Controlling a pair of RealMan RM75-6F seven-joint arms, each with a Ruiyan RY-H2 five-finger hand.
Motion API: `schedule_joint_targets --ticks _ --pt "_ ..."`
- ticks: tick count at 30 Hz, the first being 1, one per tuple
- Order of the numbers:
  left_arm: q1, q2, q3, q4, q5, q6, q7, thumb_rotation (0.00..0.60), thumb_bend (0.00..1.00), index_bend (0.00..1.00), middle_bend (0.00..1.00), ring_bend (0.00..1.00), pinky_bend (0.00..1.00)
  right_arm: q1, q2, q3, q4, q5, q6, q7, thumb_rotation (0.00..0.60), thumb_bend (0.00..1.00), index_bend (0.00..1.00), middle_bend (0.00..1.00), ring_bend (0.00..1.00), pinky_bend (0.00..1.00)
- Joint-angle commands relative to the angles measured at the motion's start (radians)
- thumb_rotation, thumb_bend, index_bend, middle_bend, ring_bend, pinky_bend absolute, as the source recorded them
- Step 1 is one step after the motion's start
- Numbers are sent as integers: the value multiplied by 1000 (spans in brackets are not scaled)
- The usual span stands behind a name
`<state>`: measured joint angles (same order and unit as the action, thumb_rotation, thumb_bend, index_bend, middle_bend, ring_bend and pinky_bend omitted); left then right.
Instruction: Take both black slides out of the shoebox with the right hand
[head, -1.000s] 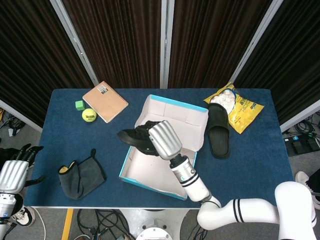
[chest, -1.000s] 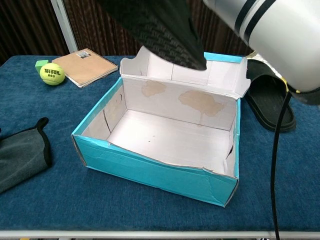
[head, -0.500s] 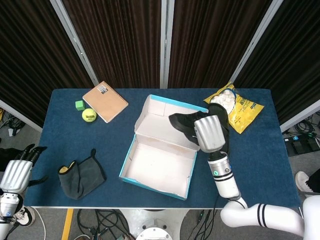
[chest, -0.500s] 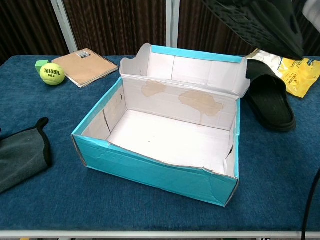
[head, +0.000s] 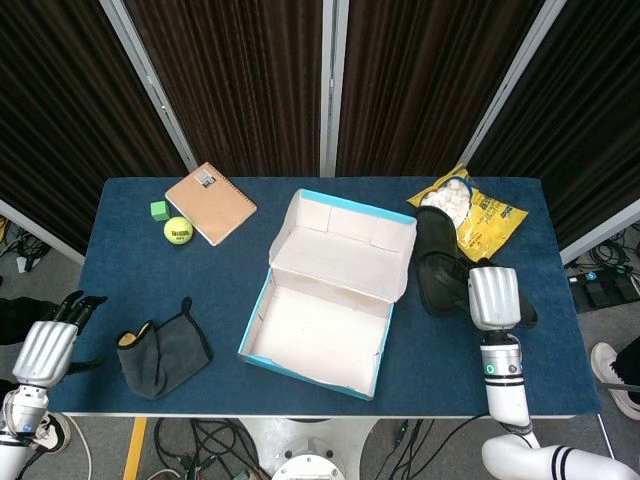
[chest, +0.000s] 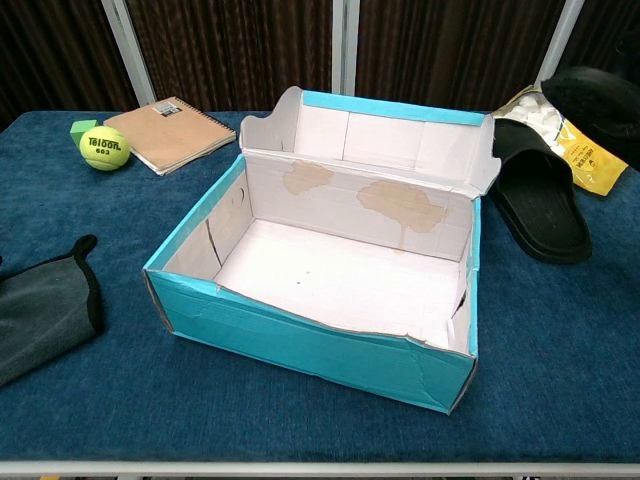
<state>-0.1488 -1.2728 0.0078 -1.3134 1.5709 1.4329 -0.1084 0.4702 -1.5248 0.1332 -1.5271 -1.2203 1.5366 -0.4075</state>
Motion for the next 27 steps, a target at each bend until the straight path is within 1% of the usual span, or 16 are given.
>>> schedule_joint_targets --ticks 1,6,14,18,21,23,25,26,27 --pt "-3 -1 1 -4 4 -1 4 600 0 159 195 96 319 -27 3 -8 14 31 -18 -17 600 366 818 696 593 763" --pt "-3 -5 7 -6 6 -5 10 600 0 159 195 96 319 -29 2 -8 29 56 -78 -52 600 366 818 696 594 763" --pt "0 -16 15 4 3 -12 11 600 0 159 195 96 319 2 -1 -1 30 109 -194 -154 600 366 818 696 594 763" --pt "-1 -19 15 9 3 -13 8 600 0 159 195 96 319 26 -6 13 21 130 -242 -195 600 329 812 696 593 763" --pt "-2 -19 15 12 3 -12 7 600 0 159 195 96 319 45 -15 24 22 144 -272 -216 600 292 788 696 592 748" --pt "-2 -18 15 12 2 -11 6 600 0 159 195 96 319 58 -18 25 25 153 -297 -230 600 240 753 686 574 721" --pt "-1 -17 14 12 1 -10 6 600 0 159 195 96 319 73 -10 22 15 174 -341 -254 600 149 665 633 510 657" --pt "-1 -17 14 12 1 -9 5 600 0 159 195 96 319 79 -5 21 7 183 -359 -259 600 77 574 578 440 590" --pt "0 -16 14 12 1 -8 5 600 0 159 195 96 319 83 1 21 -3 191 -373 -259 600 38 505 539 384 539"
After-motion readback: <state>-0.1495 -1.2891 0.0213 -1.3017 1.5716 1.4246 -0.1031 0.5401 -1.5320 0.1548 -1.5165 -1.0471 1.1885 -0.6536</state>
